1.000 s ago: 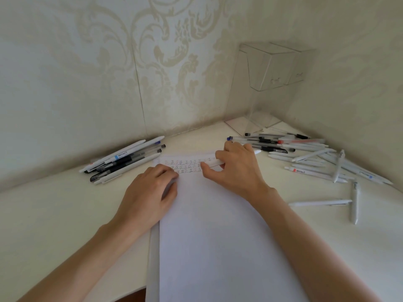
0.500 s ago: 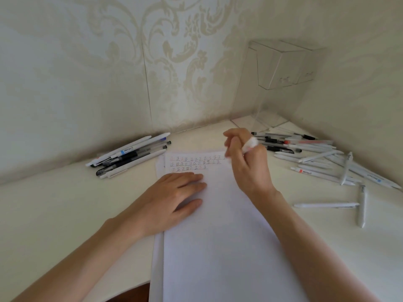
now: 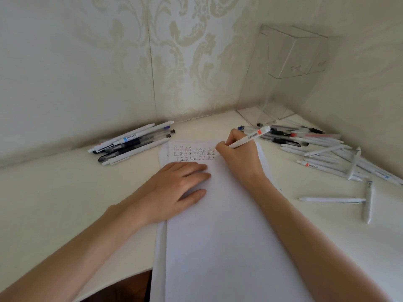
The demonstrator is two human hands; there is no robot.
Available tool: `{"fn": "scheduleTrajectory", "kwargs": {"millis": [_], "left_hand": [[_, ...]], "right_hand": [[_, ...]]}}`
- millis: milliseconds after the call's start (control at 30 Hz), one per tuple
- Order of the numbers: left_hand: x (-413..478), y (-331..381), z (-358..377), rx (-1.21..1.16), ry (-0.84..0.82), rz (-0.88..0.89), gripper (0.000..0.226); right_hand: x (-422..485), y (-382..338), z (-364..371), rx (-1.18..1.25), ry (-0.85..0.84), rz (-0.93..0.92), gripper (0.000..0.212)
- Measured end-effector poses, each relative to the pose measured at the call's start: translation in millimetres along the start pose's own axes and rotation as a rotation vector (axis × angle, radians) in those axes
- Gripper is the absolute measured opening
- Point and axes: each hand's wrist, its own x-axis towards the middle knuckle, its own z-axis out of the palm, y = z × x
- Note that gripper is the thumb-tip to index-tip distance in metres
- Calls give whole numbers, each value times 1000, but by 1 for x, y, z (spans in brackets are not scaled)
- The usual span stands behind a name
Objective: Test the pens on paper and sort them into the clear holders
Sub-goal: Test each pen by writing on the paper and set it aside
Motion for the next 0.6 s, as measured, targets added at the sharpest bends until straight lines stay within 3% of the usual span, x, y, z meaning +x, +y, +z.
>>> {"fn": "scheduleTrajectory", "kwargs": {"millis": [600], "left_hand": [[0, 2, -2, -21, 5, -8, 49]], "right_hand": [[-1, 4, 1, 37, -5, -15, 31]]}}
